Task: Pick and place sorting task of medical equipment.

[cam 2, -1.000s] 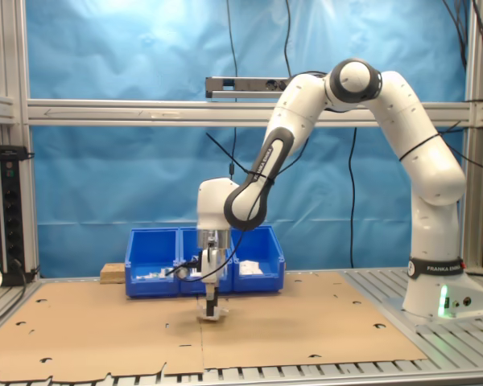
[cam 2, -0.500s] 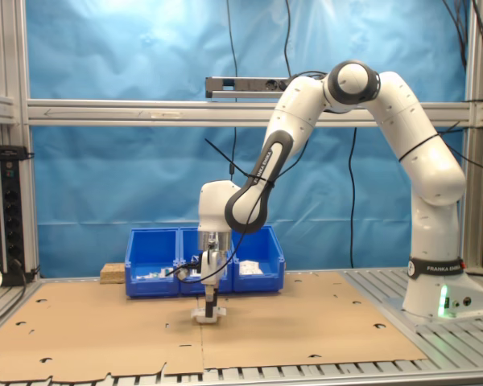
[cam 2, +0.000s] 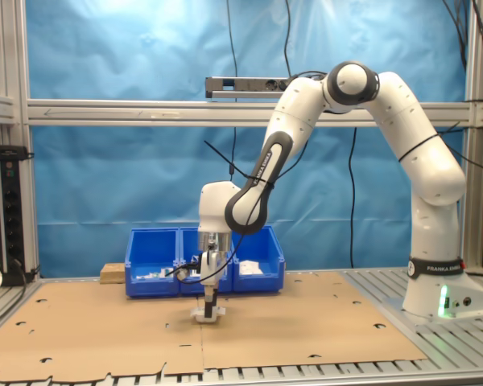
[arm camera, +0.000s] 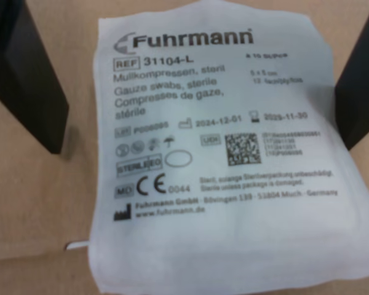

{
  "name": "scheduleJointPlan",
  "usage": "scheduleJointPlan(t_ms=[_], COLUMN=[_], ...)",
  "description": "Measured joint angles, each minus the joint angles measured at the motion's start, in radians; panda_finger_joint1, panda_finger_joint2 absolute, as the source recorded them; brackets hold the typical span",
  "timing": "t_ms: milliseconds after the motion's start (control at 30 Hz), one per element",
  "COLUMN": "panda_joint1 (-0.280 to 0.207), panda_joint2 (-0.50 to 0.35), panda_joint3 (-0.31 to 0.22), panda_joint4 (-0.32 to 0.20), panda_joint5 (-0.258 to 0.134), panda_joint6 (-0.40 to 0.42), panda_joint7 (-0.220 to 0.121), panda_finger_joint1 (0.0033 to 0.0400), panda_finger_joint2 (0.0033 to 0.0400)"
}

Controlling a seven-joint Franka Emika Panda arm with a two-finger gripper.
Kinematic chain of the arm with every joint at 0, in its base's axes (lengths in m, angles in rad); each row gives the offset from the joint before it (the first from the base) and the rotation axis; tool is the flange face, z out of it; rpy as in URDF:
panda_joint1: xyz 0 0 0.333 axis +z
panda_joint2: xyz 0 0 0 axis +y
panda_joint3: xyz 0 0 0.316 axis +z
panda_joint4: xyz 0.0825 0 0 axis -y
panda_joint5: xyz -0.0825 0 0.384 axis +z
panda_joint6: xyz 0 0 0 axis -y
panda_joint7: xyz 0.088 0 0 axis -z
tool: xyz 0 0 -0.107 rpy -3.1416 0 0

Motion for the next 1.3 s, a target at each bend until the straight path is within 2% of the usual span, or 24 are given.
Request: scheduleJointPlan(t_ms=[1300], panda_joint1=[0.0], panda_joint2=[0.014], panda_joint3=[0.0], panda_joint4=[0.001], panda_joint5=[0.0], panda_joint6=[0.012], panda_joint7=[0.0], panda_finger_joint1=[0.04], panda_finger_joint2=[0.04])
